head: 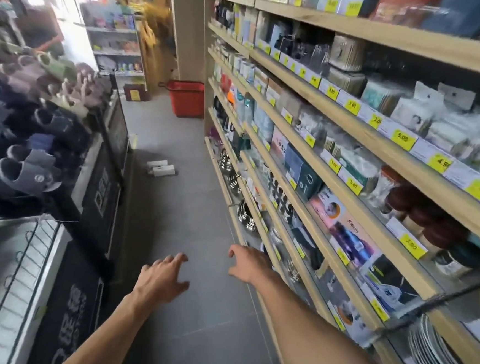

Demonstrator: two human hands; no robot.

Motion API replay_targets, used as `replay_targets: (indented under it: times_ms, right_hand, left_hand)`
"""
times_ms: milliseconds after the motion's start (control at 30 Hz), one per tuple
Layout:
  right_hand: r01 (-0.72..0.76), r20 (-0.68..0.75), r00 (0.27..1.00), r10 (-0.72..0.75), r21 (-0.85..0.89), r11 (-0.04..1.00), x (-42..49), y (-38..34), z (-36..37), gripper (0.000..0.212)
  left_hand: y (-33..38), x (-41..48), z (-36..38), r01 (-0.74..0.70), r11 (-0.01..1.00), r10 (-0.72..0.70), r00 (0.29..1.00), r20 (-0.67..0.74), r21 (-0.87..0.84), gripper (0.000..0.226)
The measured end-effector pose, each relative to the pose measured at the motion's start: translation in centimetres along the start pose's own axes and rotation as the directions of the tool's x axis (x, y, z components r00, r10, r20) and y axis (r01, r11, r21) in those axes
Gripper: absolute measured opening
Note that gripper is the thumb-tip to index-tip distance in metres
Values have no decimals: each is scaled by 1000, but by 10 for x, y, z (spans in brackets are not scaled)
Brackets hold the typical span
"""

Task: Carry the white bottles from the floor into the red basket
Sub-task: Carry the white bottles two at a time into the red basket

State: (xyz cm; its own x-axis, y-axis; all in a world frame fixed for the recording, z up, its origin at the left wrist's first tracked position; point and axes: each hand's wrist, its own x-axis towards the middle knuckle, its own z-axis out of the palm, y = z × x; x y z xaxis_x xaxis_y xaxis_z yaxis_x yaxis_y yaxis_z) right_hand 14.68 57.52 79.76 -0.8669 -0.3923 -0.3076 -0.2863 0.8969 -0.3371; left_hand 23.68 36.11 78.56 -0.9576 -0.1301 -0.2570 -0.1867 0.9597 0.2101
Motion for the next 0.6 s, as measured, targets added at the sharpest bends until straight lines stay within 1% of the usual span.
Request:
replay_targets:
  times_ms: [67, 300, 433, 600]
  right_hand:
    - [5, 11, 1000, -5, 2, 1000, 22, 4, -8, 40]
    - [43, 50, 998, -42, -19, 999, 104, -1, -30, 39]
    - [110, 48, 993, -108, -34, 993, 144, -14, -35, 41]
    - [109, 72, 992, -106, -40, 993, 189, -39, -40, 41]
  left_hand:
    - [-6, 18, -8, 35, 999, -35, 999, -5, 31, 63]
    - [-34, 73, -30, 125, 992, -125, 992, -7, 33, 60]
    - [-54, 99, -37, 157, 987, -157, 988, 9, 37, 62]
    - [-83, 140, -45, 171, 985, -172, 985, 25, 35, 64]
